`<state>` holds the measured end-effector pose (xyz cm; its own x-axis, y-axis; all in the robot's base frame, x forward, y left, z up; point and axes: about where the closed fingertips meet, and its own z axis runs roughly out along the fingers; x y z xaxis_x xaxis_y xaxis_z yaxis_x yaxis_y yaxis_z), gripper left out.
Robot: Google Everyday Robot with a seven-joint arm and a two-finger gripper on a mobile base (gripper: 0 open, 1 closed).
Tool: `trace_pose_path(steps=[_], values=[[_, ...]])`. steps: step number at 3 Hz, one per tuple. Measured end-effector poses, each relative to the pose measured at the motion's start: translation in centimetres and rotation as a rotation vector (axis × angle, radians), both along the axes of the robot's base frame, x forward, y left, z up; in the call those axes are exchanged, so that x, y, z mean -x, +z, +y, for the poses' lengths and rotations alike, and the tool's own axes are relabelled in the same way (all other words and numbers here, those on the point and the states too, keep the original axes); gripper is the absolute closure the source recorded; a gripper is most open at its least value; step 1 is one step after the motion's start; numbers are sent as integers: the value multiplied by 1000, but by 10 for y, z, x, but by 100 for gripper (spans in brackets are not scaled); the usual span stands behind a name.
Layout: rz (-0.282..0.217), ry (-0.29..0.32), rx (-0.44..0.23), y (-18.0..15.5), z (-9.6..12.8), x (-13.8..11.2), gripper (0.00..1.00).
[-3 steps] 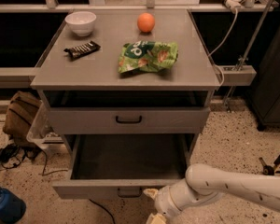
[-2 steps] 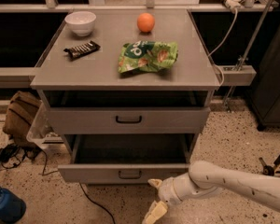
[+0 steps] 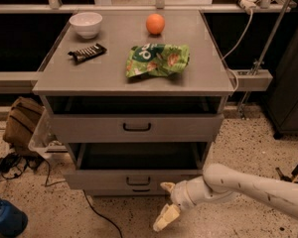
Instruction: Close middle drawer
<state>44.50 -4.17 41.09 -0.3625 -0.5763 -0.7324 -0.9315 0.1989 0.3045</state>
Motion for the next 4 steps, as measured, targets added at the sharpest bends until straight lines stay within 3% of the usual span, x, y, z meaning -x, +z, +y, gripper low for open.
trace_pose_path(steps=[1, 3, 4], values=[[-53, -54, -21, 16, -19, -61, 0], [-57, -86, -26, 15, -25, -56, 0], [-102, -214, -50, 24, -52, -37, 0]])
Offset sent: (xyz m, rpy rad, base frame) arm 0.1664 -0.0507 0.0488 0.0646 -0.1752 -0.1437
